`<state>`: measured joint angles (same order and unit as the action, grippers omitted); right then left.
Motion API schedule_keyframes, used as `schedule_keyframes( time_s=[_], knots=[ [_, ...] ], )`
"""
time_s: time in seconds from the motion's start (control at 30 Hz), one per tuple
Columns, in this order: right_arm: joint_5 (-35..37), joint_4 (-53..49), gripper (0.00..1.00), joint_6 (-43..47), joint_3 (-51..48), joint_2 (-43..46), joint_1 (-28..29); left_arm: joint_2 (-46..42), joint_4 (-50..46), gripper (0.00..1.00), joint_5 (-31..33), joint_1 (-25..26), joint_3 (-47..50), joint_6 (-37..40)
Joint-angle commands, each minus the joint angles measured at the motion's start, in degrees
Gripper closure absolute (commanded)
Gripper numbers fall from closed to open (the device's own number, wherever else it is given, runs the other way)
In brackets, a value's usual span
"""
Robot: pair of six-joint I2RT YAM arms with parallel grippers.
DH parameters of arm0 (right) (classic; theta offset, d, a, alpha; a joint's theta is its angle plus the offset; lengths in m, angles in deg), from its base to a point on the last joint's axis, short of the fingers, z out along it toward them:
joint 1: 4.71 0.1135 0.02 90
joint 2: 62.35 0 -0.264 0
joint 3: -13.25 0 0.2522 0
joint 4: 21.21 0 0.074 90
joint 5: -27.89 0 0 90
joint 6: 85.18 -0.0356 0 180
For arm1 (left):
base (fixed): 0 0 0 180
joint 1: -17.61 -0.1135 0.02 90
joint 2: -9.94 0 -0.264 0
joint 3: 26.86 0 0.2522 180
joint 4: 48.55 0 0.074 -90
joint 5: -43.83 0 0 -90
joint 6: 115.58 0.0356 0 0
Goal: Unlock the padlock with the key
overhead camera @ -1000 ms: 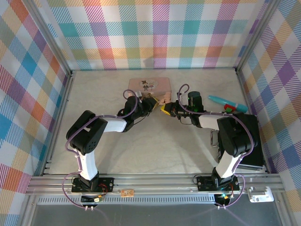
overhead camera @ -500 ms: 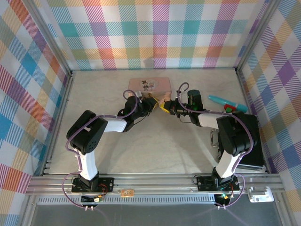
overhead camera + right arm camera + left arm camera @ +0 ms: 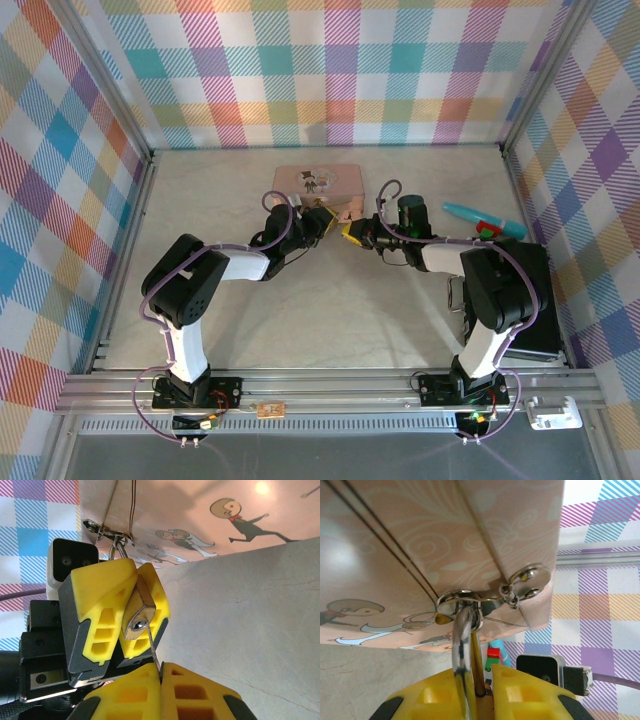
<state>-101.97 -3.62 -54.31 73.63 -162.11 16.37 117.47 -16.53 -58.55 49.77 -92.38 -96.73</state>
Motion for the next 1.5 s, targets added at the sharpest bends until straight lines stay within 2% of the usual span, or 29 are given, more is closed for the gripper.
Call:
schedule_keyframes(
  time_s=[0.0,0.77,0.9,1.0,1.13,1.23,1.47],
  knots=[
    [-0.2,-0.2,1.00,0.8,1.5,-0.2,0.6,-2.0,4.1,1.00,0.1,0.3,-0.2,0.4],
    [-0.6,4.3,1.00,-1.9,3.9,-2.6,1.0,-3.1,3.2,1.00,-1.6,1.4,-0.5,0.6],
    [-1.8,3.2,1.00,-2.8,5.6,-3.8,0.7,-3.2,6.1,1.00,-4.2,1.9,-0.4,-0.2],
    [-3.1,2.9,1.00,-5.2,6.8,-5.4,0.1,-2.6,11.6,1.00,-6.8,2.2,0.6,-1.0],
    [-5.5,9.1,1.00,-11.1,7.2,-8.2,-1.1,-1.9,17.6,1.00,-9.0,2.5,1.9,-2.5],
    [-6.6,12.1,1.00,-13.0,7.5,-9.4,-2.0,-2.1,17.8,1.00,-9.8,2.5,2.5,-2.8],
    [-8.4,9.0,1.00,-12.3,9.2,-9.4,-2.7,-2.5,15.8,1.00,-10.6,2.4,2.8,-2.0]
  ],
)
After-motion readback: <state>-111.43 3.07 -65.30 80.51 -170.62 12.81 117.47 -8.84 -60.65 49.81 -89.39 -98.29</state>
